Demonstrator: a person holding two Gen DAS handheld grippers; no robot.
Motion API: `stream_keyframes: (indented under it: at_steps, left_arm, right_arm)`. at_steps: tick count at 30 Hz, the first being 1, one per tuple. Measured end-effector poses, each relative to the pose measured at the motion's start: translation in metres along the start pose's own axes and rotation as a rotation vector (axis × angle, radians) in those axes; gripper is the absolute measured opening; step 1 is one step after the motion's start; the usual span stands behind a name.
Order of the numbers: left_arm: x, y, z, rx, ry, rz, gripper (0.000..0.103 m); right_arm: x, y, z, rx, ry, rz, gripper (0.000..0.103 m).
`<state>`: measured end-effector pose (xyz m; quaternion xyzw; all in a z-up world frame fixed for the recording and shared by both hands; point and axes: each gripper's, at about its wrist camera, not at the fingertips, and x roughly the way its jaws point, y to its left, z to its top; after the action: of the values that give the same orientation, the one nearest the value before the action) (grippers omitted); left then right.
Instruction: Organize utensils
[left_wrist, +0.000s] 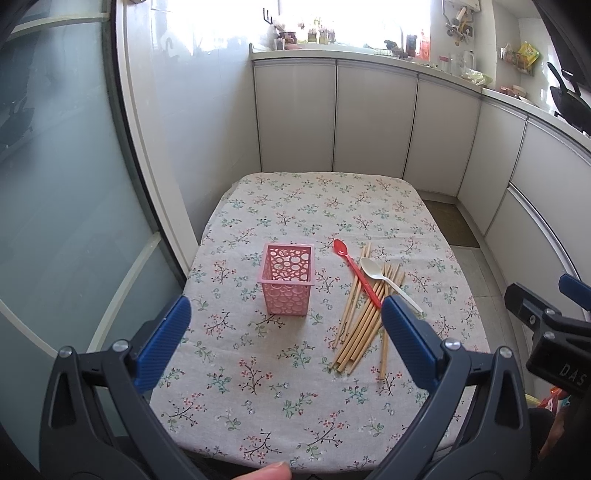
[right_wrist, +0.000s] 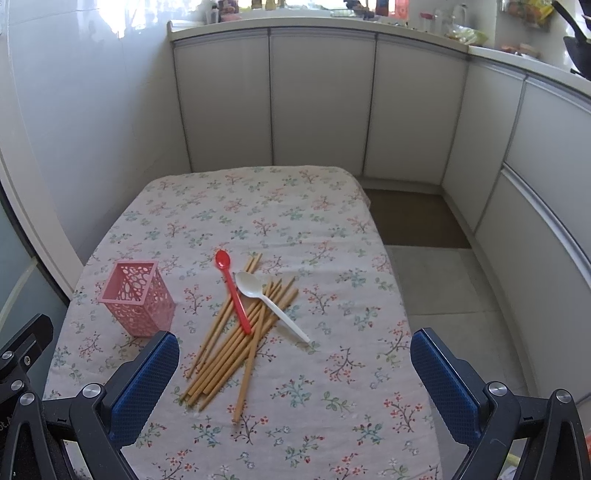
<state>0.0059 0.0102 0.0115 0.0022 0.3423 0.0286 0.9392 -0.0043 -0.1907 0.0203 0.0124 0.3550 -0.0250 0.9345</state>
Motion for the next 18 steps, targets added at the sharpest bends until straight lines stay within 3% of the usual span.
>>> stream_keyframes:
  at_steps: [6,9,14,18]
  left_arm:
    - [0.017,0.000,0.010,-0.025,0.009,-0.074,0.102]
    - [0.031,-0.005,0.019,-0.001,-0.005,-0.071,0.102]
    - [0.070,-0.017,0.039,0.051,0.082,-0.127,0.102]
    - [0.109,-0.027,0.052,0.046,0.168,-0.167,0.102]
  right_arm:
    - [0.009,-0.001,0.015,-0.015,-0.010,0.019,0.103]
    - [0.024,-0.002,0.029,-0.023,0.009,0.027,0.103]
    - [0.065,-0.016,0.054,0.036,0.091,0.113,0.103]
    - [0.104,-0.025,0.065,0.052,0.133,0.080,0.103]
